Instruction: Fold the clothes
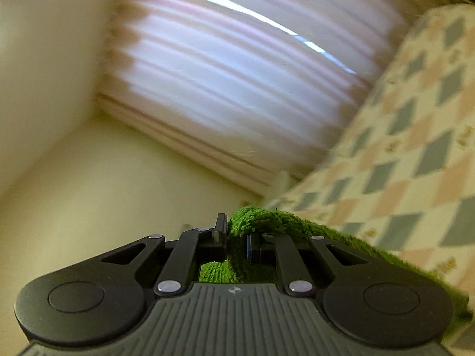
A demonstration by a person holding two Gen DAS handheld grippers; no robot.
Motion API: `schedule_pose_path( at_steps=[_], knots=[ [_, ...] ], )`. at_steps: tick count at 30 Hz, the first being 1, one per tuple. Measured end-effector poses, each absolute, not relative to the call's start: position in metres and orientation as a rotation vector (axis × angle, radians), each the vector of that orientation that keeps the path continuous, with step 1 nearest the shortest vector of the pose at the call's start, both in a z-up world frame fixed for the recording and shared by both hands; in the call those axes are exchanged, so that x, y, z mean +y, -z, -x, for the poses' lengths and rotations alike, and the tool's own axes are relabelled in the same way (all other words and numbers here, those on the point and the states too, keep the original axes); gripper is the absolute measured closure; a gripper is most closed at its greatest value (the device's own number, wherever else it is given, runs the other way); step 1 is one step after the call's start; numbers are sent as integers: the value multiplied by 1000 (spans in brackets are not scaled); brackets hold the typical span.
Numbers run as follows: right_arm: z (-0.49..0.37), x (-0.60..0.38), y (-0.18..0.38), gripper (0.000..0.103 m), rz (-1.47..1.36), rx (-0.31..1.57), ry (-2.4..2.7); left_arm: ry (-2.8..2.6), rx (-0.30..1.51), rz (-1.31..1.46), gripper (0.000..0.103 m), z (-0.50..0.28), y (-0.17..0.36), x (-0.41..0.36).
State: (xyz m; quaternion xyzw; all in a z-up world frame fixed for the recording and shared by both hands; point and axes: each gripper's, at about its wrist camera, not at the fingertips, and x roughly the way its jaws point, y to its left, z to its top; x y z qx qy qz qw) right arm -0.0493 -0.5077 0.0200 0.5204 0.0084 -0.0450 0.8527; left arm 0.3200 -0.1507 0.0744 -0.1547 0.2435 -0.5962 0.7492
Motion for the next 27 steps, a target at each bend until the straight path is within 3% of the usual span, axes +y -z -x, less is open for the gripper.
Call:
schedule_pose_path(
  at_steps=[3,6,11,14,17,19,20,23,25,27],
  knots=[
    [72,-512,-18,91,-1083,35,31,1265,520,337,97,-270,-67,-117],
    [105,-506,19,91,-1142,133,-10,1189,626,325,96,-217,-20,-82],
    [163,-481,140,69,-1264,501,138,832,1145,308,92,-168,147,-24],
    [205,-462,229,69,-1383,723,344,659,1344,228,92,-153,225,-6],
    [234,-440,286,69,-1401,849,464,660,1356,167,91,-159,256,-18],
    [235,-431,310,69,-1352,867,489,703,1323,134,77,-170,270,-32],
    [230,-429,320,68,-1330,848,482,725,1296,110,71,-176,278,-45],
    [208,-434,351,63,-1301,754,448,759,1269,86,70,-188,311,-68],
    [196,-438,373,63,-1281,693,419,791,1268,101,63,-191,338,-76],
    [188,-439,389,54,-1256,645,393,824,1264,124,57,-193,361,-77]
  ],
)
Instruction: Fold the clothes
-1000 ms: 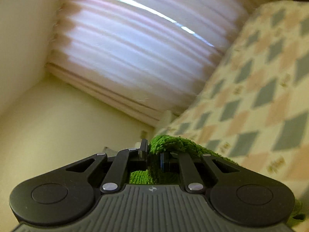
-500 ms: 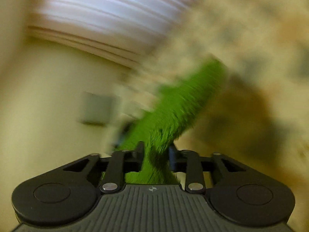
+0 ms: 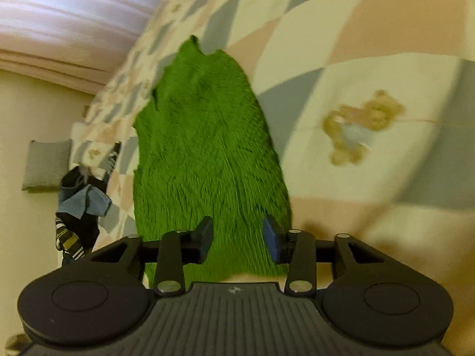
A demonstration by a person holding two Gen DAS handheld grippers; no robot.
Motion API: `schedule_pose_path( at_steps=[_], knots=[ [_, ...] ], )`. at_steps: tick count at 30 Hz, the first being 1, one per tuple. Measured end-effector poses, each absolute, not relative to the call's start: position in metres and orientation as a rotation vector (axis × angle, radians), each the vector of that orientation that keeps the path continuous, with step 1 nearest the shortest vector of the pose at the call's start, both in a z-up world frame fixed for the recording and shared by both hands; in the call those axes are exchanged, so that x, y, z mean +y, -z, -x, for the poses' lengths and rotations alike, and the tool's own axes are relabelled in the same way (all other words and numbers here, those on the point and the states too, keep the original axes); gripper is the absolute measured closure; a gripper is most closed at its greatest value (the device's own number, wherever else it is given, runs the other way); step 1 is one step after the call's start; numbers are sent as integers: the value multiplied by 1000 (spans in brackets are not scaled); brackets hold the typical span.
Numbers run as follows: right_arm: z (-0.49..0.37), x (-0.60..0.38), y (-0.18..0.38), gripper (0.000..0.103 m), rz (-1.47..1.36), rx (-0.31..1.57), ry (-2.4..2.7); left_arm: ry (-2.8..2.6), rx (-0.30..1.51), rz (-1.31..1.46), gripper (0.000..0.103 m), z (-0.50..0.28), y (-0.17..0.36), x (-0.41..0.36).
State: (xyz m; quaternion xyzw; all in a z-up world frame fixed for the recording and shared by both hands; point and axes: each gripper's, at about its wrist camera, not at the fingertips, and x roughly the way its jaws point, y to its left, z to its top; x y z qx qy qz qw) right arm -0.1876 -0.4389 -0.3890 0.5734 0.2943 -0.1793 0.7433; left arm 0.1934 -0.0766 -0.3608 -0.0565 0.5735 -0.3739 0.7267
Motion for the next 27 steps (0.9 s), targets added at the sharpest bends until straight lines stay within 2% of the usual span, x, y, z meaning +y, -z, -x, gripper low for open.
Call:
schedule_pose_path(
  at_steps=[3,7,11,14,17,20,27],
  knots=[
    [188,-439,413,51,-1266,579,354,853,1249,122,52,-189,388,-72],
    [201,-441,439,51,-1323,475,277,891,1241,162,52,-184,410,-49],
    [209,-438,451,50,-1325,428,177,1006,1217,300,39,-178,424,-45],
    [214,-434,448,50,-1288,427,150,1066,1193,333,39,-176,432,-48],
    [232,-428,440,39,-1263,399,208,1075,1175,353,40,-172,437,-41],
    [241,-420,438,39,-1266,396,243,1061,1170,360,40,-165,433,-33],
    [202,-415,447,39,-1266,479,272,960,1193,499,41,-163,431,-1]
  ],
)
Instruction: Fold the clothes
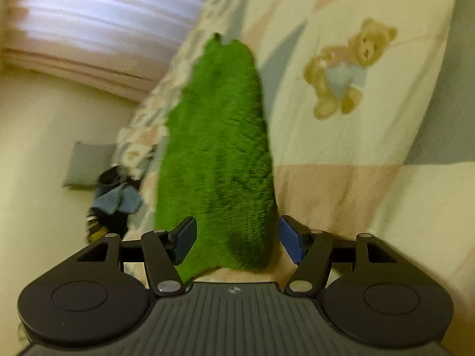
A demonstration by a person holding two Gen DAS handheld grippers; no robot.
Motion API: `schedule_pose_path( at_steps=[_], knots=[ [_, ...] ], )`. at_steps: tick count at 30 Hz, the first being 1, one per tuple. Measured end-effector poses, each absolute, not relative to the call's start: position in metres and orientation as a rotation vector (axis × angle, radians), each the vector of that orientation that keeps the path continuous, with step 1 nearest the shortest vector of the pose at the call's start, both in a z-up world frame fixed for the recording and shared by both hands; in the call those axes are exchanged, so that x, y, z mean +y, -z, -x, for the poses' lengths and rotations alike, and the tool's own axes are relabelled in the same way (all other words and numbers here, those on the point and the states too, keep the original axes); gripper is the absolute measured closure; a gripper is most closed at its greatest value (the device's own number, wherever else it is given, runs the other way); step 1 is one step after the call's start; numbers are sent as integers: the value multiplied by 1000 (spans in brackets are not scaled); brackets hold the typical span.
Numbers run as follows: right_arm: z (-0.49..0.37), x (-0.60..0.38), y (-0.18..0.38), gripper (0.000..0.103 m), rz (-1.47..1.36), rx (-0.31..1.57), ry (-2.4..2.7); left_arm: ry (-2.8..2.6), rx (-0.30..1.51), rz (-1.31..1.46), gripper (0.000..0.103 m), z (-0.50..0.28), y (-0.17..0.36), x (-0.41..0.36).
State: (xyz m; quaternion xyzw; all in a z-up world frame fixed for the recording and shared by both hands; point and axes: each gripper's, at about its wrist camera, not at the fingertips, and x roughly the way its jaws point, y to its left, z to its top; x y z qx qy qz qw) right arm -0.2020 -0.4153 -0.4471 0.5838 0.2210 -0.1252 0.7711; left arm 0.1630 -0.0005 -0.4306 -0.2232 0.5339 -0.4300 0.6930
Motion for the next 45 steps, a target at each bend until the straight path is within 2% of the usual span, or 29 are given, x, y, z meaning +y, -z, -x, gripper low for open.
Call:
schedule_pose_path(
  at_steps=[7,9,11,13,16,17,18,19,24,28,31,36,38,39,40,41,42,43,44,45],
  knots=[
    [208,-408,453,40,-1290,423,325,996,1204,589,41,-165,445,-18],
    [209,-408,454,40,-1293,418,336,1012,1224,602,43,-167,448,-37],
    [207,-408,454,40,-1286,426,343,1006,1225,569,54,-167,449,-52],
    [203,-407,453,41,-1271,435,347,989,1209,520,57,-165,448,-61],
    [202,-407,455,54,-1284,433,352,977,1206,482,71,-165,445,-65],
    [202,-407,456,66,-1292,430,349,971,1204,455,86,-166,442,-64],
    [201,-405,457,88,-1297,429,351,973,1199,424,94,-167,438,-62],
    [202,-402,454,95,-1286,414,354,988,1176,405,94,-168,430,-58],
    [227,-379,400,97,-1144,250,347,1065,1038,324,97,-166,384,-36],
    [252,-353,353,97,-1016,179,328,1119,941,306,97,-153,352,-6],
    [269,-328,346,97,-992,181,310,1098,951,304,97,-140,362,21],
    [284,-289,399,97,-1075,330,376,952,1108,254,97,-132,419,46],
    [289,-283,421,95,-1114,384,414,939,1125,286,96,-134,425,51],
    [293,-282,426,85,-1135,375,422,939,1120,299,95,-135,422,54],
    [297,-282,426,83,-1145,358,427,946,1099,298,93,-135,416,55],
    [299,-282,422,78,-1135,336,432,948,1073,288,84,-134,409,54],
    [301,-282,416,65,-1117,315,439,948,1055,282,69,-134,405,54],
    [301,-283,412,55,-1104,306,445,948,1048,280,62,-135,402,52],
    [299,-285,410,45,-1095,307,449,943,1059,273,58,-135,404,50],
    [295,-287,410,46,-1093,309,449,939,1071,267,59,-135,406,48]
  ],
)
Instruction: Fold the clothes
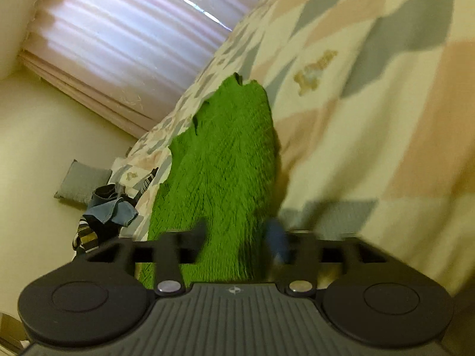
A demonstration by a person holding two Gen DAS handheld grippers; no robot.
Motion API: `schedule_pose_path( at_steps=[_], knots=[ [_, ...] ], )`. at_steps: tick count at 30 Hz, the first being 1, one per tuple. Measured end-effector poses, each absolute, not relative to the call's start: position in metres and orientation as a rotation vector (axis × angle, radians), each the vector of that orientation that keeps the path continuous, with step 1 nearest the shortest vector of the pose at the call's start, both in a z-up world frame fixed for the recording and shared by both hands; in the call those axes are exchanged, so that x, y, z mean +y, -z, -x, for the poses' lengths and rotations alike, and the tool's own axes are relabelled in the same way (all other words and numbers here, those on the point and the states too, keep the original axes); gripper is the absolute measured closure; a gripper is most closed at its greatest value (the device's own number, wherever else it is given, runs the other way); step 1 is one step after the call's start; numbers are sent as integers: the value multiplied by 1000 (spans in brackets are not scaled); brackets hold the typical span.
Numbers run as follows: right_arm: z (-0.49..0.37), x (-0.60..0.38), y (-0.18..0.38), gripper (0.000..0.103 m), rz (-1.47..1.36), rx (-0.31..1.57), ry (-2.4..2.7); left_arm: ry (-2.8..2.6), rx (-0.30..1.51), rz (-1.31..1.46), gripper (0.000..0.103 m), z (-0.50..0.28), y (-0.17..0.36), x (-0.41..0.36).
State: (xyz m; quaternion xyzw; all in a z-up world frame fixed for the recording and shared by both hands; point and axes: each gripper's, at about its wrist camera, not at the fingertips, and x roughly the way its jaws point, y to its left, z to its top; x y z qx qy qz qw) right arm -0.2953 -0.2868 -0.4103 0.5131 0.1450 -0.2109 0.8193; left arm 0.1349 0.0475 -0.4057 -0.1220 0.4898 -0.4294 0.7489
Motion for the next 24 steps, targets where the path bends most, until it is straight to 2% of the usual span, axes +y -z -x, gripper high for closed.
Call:
schedule_pose_path(
  at_steps=[1,2,3,4,5,11,14,19,22,23,24],
  knots=[
    [289,-288,415,46,-1108,324,447,938,1095,267,62,-136,411,44],
    [283,-289,422,46,-1132,347,446,940,1126,276,75,-137,418,40],
    [276,-290,429,49,-1155,370,444,952,1140,280,92,-136,421,36],
    [270,-290,435,69,-1180,391,439,960,1125,264,95,-132,419,37],
    [267,-289,439,94,-1193,400,439,968,1110,247,97,-128,418,37],
    [287,-291,412,97,-1114,351,455,1022,1003,197,98,-111,390,52],
    [295,-294,399,97,-1073,349,464,1016,999,160,98,-106,394,51],
    [291,-288,435,97,-1095,448,546,945,1060,153,97,-104,418,54],
    [298,-279,435,92,-1109,423,578,910,1031,126,96,-101,401,63],
    [301,-276,427,86,-1076,409,602,904,1000,117,98,-99,391,67],
    [303,-271,416,86,-1030,389,624,902,964,113,98,-96,381,69]
  ],
)
